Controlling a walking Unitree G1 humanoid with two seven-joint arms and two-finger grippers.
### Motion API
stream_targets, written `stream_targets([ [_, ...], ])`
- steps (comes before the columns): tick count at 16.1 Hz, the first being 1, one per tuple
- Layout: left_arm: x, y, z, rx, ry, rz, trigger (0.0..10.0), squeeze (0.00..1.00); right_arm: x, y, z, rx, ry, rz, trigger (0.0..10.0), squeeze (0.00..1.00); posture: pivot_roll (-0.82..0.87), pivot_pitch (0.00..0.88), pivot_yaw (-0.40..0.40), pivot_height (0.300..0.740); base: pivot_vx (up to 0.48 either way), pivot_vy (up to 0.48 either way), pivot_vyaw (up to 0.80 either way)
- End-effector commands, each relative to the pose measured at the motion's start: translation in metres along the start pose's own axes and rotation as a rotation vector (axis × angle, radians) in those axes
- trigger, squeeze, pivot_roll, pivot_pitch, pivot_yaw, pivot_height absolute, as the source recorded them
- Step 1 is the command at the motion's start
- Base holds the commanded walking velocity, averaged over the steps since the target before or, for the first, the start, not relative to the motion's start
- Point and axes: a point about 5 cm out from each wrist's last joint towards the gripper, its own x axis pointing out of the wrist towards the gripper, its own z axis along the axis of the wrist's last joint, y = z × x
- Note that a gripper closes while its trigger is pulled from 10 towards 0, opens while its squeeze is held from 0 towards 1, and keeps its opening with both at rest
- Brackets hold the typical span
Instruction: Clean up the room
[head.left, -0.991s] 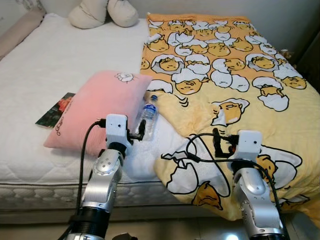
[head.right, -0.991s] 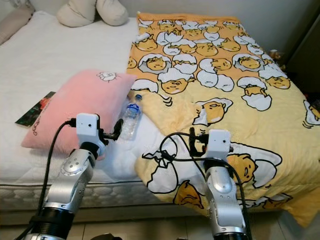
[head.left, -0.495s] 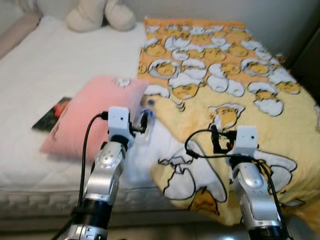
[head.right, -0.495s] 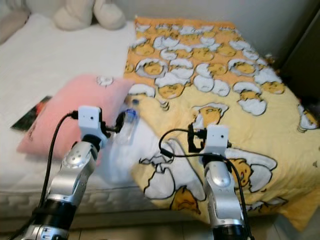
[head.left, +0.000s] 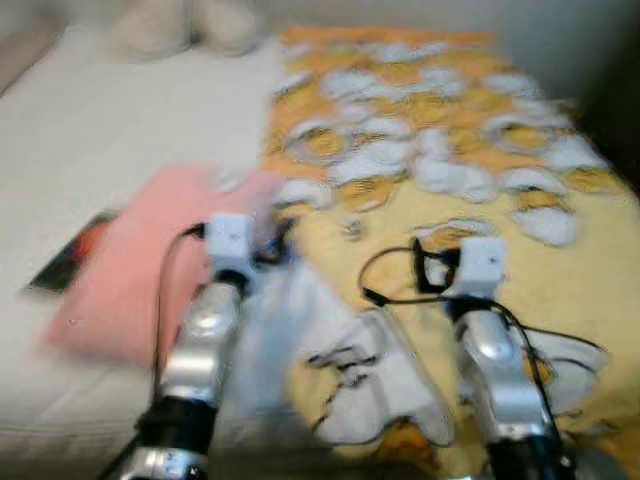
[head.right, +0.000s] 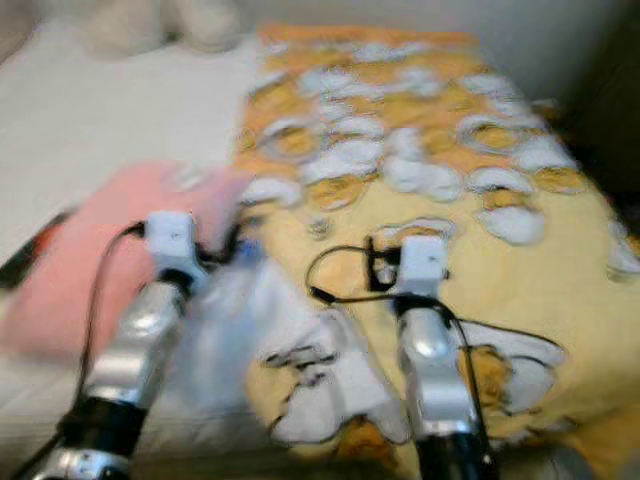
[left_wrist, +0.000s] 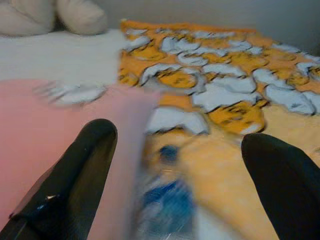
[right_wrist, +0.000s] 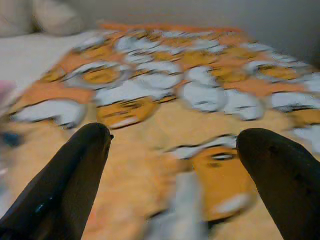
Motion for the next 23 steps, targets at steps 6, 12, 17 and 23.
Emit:
stream_targets([
  [6,0.038,-0.032,0.021,0.035,0.03,-0.109,10.0,0.0,-0.017,-0.013,-0.016,-0.009,0.058,-0.054,10.0,0.0,-0.03,0.03,-0.005,0.74,0.0,0.0,0.0],
  [12,0.071,-0.029,0.025,0.097,0.15,-0.08,10.0,0.0,-0.048,-0.002,-0.026,-0.012,0.089,-0.032,10.0,0.0,-0.07,0.106,0.046,0.74,0.0,0.0,0.0],
  [17,0.074,-0.012,0.023,0.245,0.191,0.033,10.0,0.0,-0.082,0.0,-0.029,-0.028,0.125,-0.029,10.0,0.0,-0.14,0.185,0.076,0.74,0.0,0.0,0.0],
  [23,0.062,0.008,-0.004,0.286,0.298,0.112,10.0,0.0,-0.099,0.0,-0.023,-0.059,0.152,-0.012,10.0,0.0,-0.18,0.226,0.063,0.74,0.0,0.0,0.0],
])
